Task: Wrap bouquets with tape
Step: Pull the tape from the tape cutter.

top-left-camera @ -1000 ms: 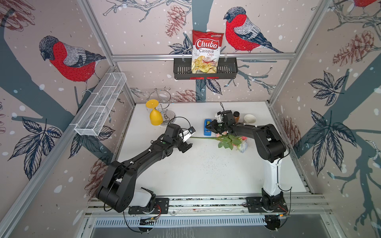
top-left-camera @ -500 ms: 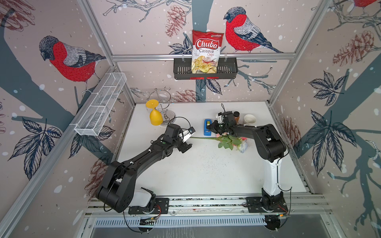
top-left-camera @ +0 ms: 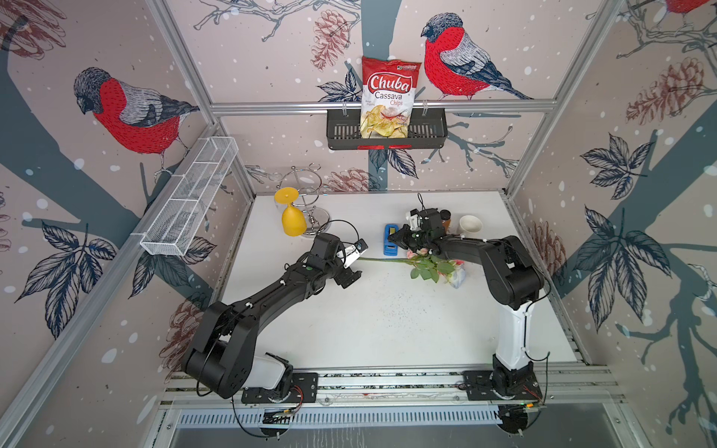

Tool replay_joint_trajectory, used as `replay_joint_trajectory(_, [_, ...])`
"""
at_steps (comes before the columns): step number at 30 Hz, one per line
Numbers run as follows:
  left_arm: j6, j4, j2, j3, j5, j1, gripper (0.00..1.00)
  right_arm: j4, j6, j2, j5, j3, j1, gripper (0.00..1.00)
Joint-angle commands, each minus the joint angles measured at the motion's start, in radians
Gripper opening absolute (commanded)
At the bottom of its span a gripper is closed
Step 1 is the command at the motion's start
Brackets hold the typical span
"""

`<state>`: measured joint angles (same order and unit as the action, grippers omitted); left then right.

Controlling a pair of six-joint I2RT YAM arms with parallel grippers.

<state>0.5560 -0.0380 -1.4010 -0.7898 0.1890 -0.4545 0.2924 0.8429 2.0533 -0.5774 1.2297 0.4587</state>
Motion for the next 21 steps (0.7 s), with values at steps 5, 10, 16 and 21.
replay_joint_trajectory(5, [0.005, 0.000, -0.003, -0.007, 0.009, 0.002, 0.91, 0.043, -0.004, -0.027, -0.041, -0.010, 0.014, 0.00])
replay_joint_trajectory(10, [0.007, -0.002, -0.004, -0.007, 0.008, 0.002, 0.91, 0.046, -0.010, -0.050, -0.036, -0.027, 0.026, 0.00])
replay_joint_trajectory(16, [0.024, -0.008, -0.007, -0.007, 0.009, 0.002, 0.91, 0.046, -0.017, -0.078, -0.027, -0.063, 0.037, 0.00])
replay_joint_trajectory(21, [0.111, -0.009, -0.034, -0.004, 0.052, 0.002, 0.86, 0.045, -0.022, -0.109, -0.022, -0.099, 0.042, 0.00])
